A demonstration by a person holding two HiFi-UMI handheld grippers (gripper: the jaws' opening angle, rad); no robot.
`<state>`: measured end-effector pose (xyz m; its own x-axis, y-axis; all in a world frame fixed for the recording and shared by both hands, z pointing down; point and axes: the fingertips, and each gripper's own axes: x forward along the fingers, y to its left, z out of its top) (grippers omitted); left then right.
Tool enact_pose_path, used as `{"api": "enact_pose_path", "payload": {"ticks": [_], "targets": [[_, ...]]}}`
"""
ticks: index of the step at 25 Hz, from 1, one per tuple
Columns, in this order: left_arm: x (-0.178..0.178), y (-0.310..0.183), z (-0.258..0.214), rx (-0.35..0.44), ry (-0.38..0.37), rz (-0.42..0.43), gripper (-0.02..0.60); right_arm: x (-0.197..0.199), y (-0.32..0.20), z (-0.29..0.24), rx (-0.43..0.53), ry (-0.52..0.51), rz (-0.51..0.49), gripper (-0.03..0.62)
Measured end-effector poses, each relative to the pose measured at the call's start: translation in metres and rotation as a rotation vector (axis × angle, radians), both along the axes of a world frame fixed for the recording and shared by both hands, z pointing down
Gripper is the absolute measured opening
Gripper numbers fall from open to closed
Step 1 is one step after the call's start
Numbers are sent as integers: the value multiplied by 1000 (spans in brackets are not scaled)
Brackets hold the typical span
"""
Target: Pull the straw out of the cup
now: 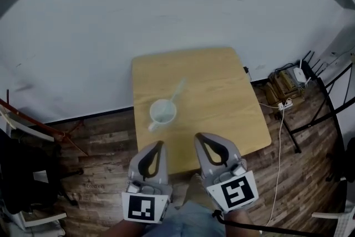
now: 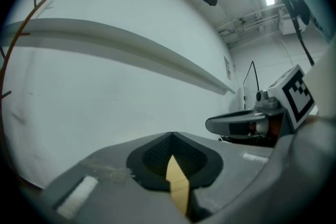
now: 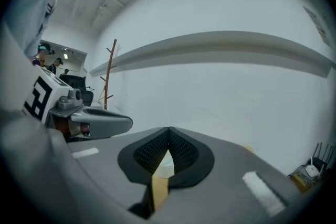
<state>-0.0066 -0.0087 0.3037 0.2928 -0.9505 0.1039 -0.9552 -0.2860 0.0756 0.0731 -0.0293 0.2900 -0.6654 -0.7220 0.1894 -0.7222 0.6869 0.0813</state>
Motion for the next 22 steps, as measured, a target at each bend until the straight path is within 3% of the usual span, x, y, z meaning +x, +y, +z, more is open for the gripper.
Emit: {"api": "enact_pose_path", "payload": {"ticks": [4,14,22], "targets": [[4,-25,8,-27,-48,-75,15,-1,-34,4,-39,-10,-110,8],[9,-67,6,-62,-69,-316,15,-7,-94,-1,-48,-28,-390,8],[-3,-76,14,-101,-11,-439,15,-27,-105,9,-57,0,-561,8]]}}
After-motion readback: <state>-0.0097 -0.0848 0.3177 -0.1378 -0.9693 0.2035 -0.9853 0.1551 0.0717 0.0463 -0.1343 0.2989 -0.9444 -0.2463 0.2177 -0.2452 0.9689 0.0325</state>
